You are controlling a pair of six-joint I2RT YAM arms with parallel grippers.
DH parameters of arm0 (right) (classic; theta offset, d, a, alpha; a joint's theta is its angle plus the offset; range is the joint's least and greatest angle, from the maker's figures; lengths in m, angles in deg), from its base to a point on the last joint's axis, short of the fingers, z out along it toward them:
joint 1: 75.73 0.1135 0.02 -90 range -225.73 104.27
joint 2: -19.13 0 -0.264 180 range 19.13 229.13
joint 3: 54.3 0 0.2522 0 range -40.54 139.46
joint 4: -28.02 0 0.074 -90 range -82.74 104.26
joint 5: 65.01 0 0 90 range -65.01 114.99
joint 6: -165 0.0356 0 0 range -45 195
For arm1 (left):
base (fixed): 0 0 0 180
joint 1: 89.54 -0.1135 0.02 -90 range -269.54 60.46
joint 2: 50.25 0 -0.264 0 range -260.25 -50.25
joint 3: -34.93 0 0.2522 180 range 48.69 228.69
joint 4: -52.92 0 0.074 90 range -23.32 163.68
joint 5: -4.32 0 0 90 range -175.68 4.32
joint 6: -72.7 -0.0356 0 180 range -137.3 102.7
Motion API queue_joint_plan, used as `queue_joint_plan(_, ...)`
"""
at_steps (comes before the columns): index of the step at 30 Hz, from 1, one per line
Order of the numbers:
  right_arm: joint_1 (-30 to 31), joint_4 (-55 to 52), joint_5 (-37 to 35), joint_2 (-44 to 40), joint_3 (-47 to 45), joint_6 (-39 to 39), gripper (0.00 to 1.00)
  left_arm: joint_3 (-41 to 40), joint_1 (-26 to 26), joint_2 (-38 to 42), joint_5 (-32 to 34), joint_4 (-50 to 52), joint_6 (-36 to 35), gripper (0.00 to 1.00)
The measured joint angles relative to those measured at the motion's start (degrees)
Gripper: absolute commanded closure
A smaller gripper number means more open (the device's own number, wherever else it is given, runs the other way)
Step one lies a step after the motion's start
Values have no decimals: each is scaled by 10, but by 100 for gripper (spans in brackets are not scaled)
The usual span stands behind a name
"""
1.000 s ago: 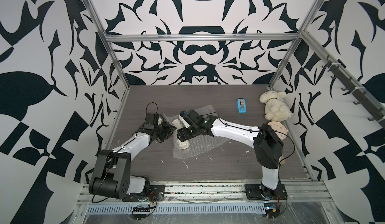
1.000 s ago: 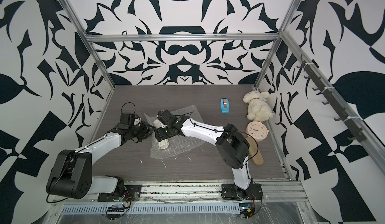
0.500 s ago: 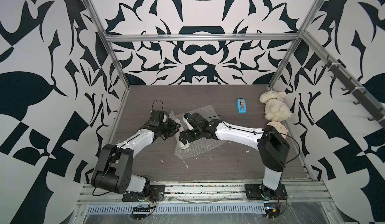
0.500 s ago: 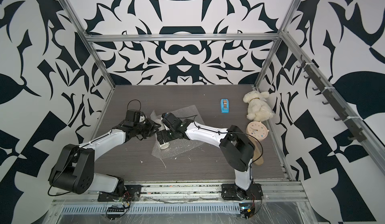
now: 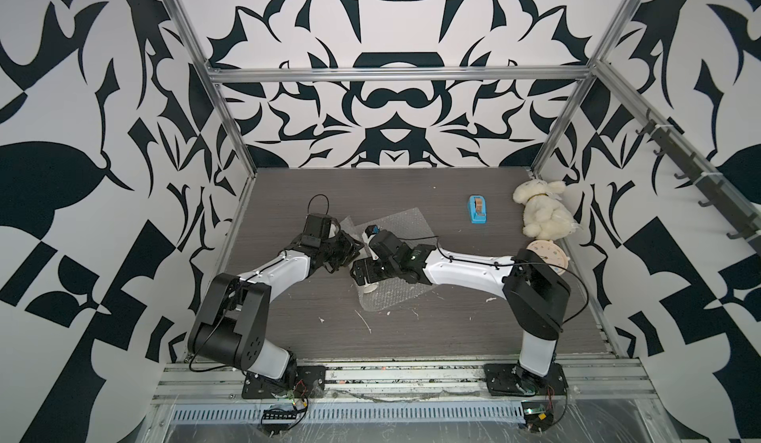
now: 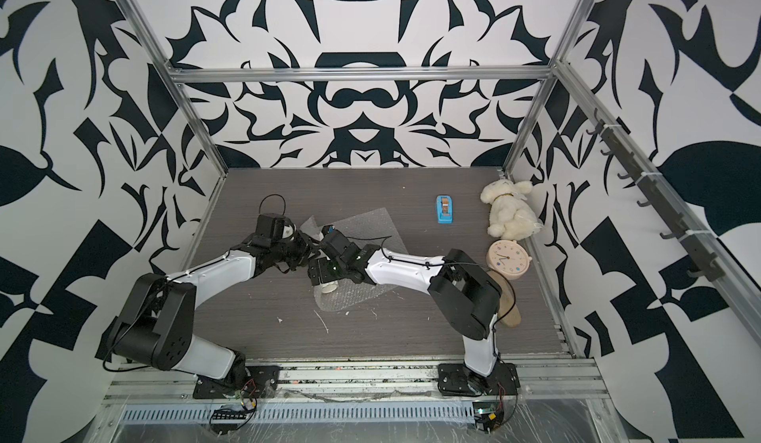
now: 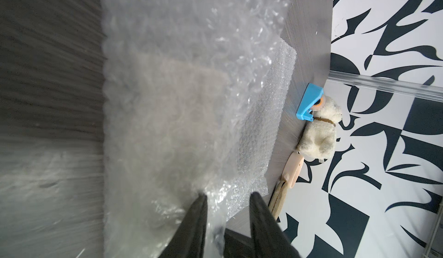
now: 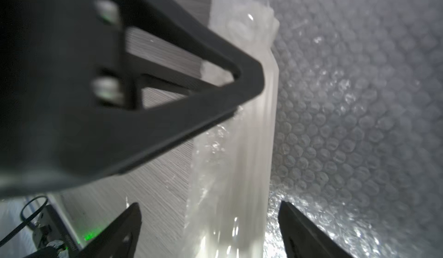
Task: Wrap vases in bubble wrap
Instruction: Wrap the vase in bubble wrap.
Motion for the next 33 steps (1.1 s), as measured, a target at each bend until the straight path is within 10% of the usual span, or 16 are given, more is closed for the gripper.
queue_joint_plan(11,-10,24,-14,-33,-78,6,32,6,0,0,-8,-3,-4,50)
queue_joint_plan(33,-48,87,48,-40,-118,24,32,4,-66,150,7,151,-127,17)
